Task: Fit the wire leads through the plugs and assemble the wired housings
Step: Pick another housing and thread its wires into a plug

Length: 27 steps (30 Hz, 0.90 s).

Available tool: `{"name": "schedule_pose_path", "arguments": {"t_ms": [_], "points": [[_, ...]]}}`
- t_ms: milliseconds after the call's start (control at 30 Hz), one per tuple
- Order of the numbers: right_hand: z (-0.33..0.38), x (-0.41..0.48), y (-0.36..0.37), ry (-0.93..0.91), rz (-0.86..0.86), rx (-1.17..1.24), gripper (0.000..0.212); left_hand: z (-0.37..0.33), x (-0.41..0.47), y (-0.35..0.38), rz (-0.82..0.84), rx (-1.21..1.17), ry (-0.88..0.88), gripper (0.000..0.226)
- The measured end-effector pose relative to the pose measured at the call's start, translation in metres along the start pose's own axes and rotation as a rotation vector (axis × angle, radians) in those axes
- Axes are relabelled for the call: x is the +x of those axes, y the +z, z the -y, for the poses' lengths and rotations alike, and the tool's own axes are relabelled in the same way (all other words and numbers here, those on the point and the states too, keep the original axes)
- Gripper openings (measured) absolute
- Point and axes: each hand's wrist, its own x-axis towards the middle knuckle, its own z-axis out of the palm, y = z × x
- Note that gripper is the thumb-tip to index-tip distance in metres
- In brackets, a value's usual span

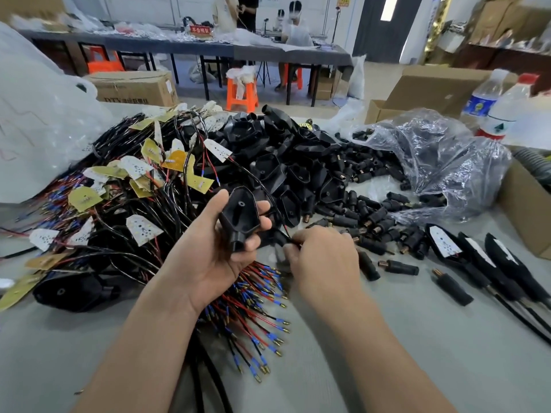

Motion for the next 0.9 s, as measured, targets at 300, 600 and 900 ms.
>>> {"name": "schedule_pose_path", "arguments": {"t_ms": [300, 600, 900], "points": [[-0.025, 0.002, -0.020, 0.327, -0.016, 0.752, 0.013, -0.003, -0.003, 0.000, 0.008, -0.049, 0.004, 0.057], [-0.015, 0.003, -0.026, 0.586, 0.294, 1.866, 0.010, 0.017, 0.002, 0.014, 0.076, 0.170, -0.074, 0.058], [-0.016, 0.003, -0.031, 0.473, 0.187, 1.607, 0.016, 0.022, 0.001, 0.016, 0.001, 0.319, -0.033, 0.059]]}}
